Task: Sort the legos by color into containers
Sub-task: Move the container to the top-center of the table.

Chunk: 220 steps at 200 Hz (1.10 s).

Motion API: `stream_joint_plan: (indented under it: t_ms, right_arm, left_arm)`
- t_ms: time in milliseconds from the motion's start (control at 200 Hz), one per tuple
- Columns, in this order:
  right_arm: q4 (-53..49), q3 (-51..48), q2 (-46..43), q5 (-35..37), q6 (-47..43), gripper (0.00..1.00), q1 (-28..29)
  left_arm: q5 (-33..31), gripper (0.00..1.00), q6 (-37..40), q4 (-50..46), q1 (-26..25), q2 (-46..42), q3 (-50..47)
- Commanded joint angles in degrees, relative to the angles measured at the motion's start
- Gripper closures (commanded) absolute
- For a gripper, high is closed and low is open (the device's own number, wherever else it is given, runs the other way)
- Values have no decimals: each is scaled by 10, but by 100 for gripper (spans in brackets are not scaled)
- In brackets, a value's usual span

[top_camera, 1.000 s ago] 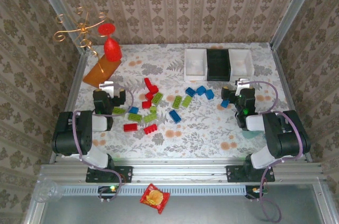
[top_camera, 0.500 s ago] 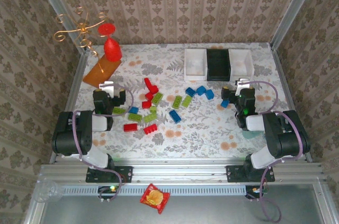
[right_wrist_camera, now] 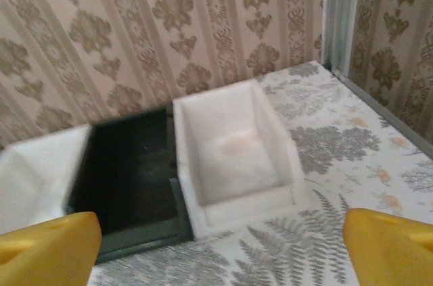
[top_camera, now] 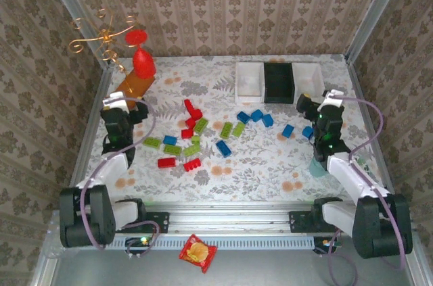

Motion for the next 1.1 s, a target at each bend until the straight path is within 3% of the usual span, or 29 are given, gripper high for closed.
stream_joint_plan:
  t_ms: [0, 100, 345, 500, 825, 1095]
  right_arm:
    - [-179, 81, 40, 18, 41, 7, 82]
    - [-220, 153, 125, 38, 31, 8, 138]
    - [-313, 367, 371, -14, 34, 26, 137]
    - [-367, 489, 487, -12, 19, 31, 136]
    - [-438, 657, 617, -54, -4, 64, 138]
    - [-473, 734, 662, -67, -42, 68, 166]
  left_arm:
    - [102, 0, -105, -68, -8, -15, 5]
    - [124, 0, -125, -64, -50, -18, 3]
    - [114, 0, -115, -110, -143, -19, 29]
    - [98, 0, -108, -127, -178, -22, 28]
    - [93, 0, -114, -140, -199, -54, -9]
    - [100, 0, -116, -146, -207, -53, -3]
